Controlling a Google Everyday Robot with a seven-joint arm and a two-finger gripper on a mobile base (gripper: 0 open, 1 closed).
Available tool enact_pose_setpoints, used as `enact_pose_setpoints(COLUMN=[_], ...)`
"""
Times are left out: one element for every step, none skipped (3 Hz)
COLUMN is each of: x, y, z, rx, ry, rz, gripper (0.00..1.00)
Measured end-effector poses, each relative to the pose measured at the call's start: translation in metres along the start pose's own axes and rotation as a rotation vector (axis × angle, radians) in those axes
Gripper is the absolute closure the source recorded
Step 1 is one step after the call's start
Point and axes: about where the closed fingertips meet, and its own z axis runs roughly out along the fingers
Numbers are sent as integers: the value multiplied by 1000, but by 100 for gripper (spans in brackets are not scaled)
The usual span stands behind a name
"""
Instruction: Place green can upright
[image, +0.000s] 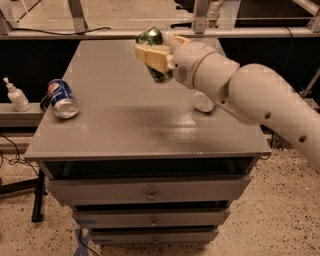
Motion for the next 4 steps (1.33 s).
enact_pose_setpoints(x=[4,19,36,50], y=[-2,2,9,14], z=[-24,-42,-46,-53], rx=[47,90,113,131], ry=[-25,-77,-139,-169], rz=[15,58,103,128], gripper=[61,86,100,100])
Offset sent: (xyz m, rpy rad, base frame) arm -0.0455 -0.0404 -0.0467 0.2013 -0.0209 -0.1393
